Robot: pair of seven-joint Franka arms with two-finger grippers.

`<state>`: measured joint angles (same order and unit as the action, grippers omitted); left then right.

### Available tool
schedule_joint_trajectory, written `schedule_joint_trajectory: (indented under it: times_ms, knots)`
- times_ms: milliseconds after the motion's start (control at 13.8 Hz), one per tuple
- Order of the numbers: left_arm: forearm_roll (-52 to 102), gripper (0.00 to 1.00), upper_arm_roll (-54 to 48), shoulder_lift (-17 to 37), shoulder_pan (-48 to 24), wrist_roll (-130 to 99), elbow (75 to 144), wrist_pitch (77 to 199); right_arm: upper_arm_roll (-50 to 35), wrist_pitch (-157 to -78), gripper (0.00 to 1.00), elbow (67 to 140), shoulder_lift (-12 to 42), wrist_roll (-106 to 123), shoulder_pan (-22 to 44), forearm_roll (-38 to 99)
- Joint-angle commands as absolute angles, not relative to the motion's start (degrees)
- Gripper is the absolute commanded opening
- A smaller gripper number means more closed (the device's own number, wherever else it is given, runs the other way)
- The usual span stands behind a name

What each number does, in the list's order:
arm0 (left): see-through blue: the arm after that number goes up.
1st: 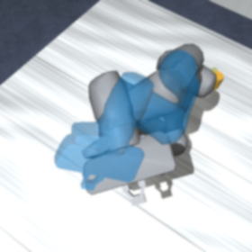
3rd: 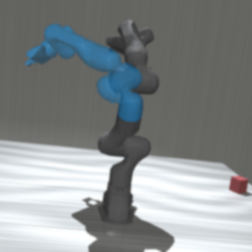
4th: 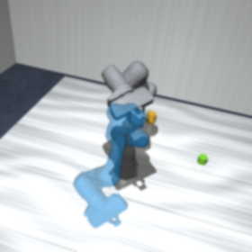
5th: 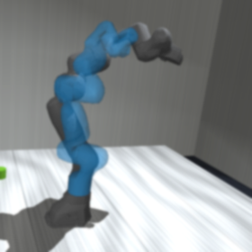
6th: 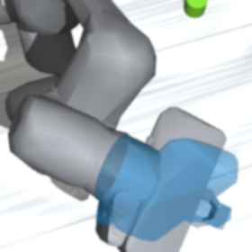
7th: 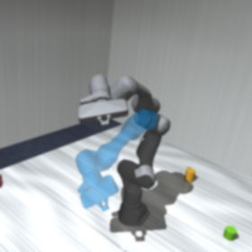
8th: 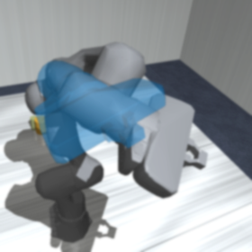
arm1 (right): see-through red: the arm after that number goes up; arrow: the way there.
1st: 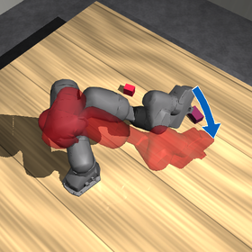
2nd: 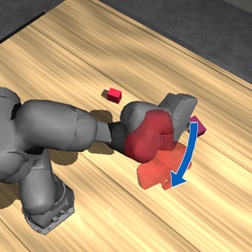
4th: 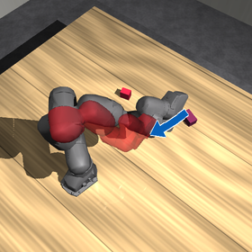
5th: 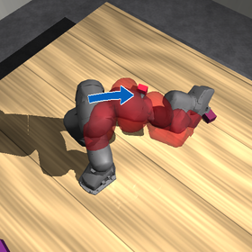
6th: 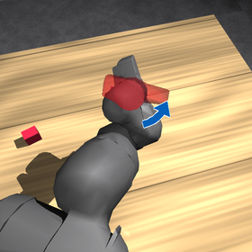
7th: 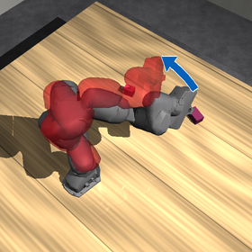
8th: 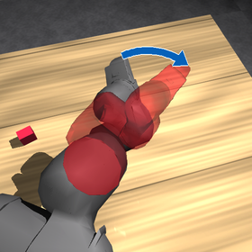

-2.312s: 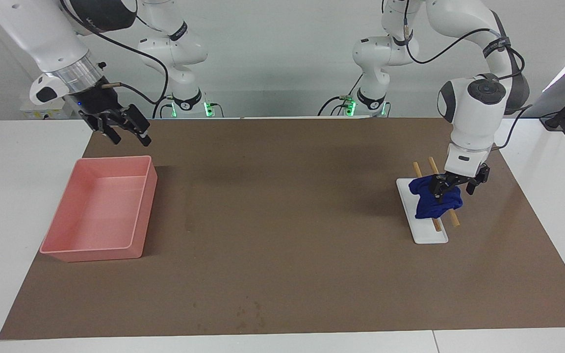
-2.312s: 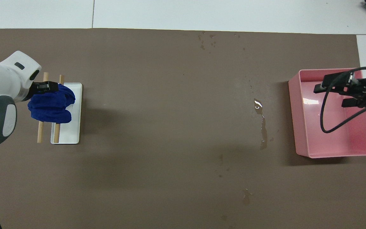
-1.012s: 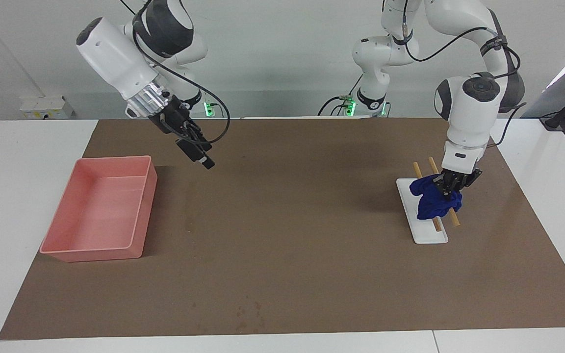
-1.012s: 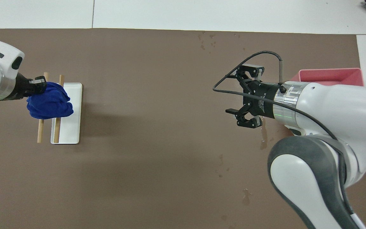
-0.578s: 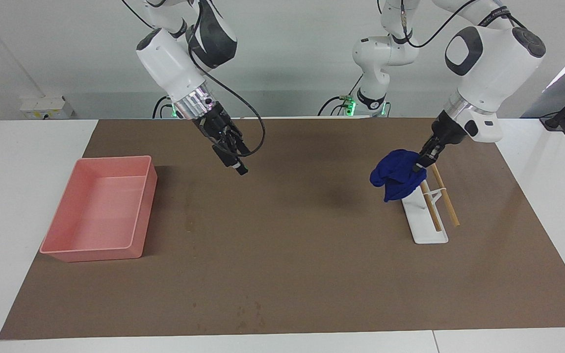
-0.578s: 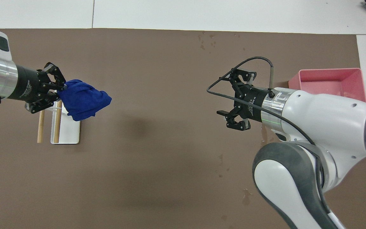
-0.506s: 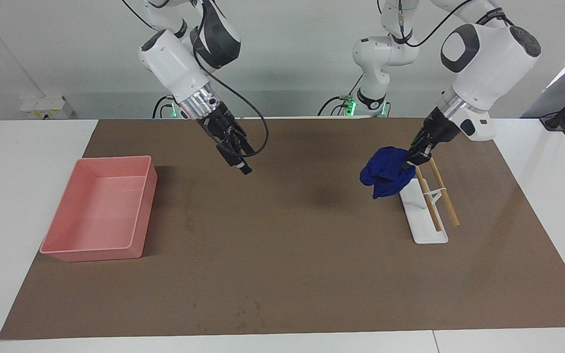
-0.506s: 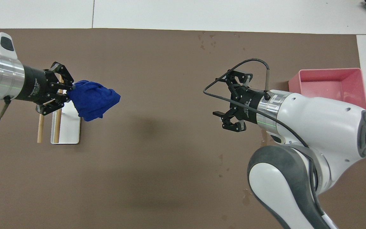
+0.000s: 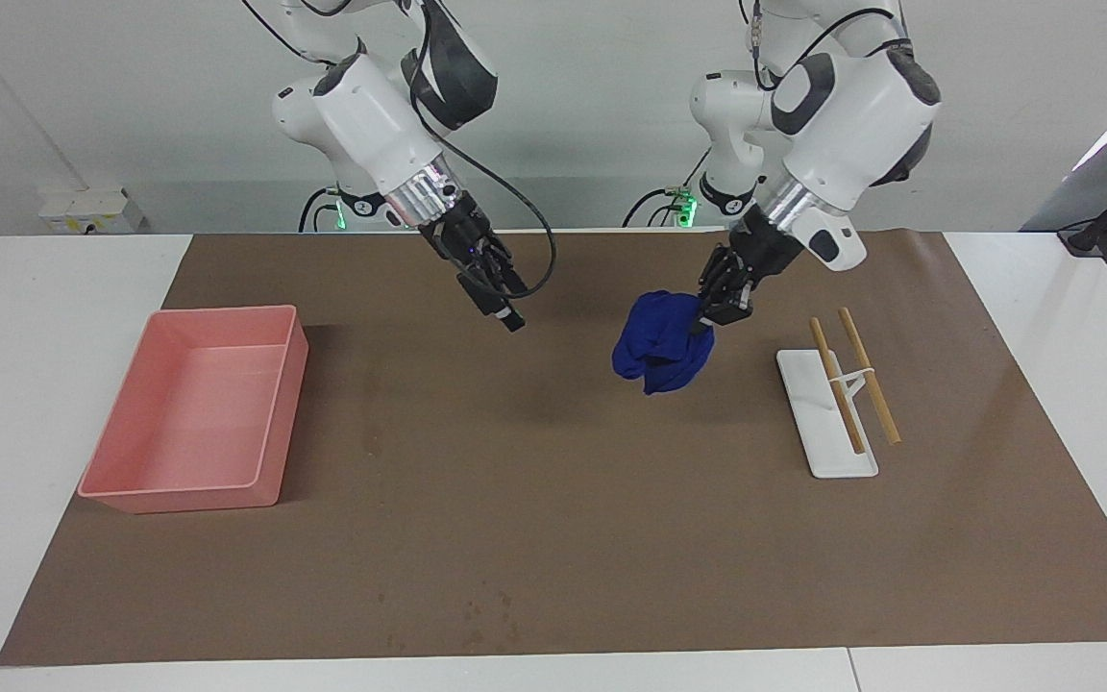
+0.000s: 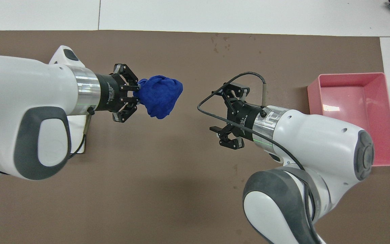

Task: Wipe water with towel using both arms
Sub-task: 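Bring the towel to the right gripper and close the right gripper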

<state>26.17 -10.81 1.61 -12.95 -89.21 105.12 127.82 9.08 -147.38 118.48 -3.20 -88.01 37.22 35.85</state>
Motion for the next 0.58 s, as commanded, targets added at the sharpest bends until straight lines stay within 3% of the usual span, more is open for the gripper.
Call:
schedule_joint_trajectory:
  times_ms: [0,506]
  knots:
    - [27.51,0.0,-10.02,-0.88,-17.12,-92.37,110.03,135.6,9.05,-148.71,1.0,119.0,-3.34,-88.07,38.23,37.09]
    - [37.96,0.0,-10.11,-1.05,-20.13,-96.68,109.51,136.85,9.05,-150.99,1.0,118.74,-2.11,-90.17,38.32,37.09]
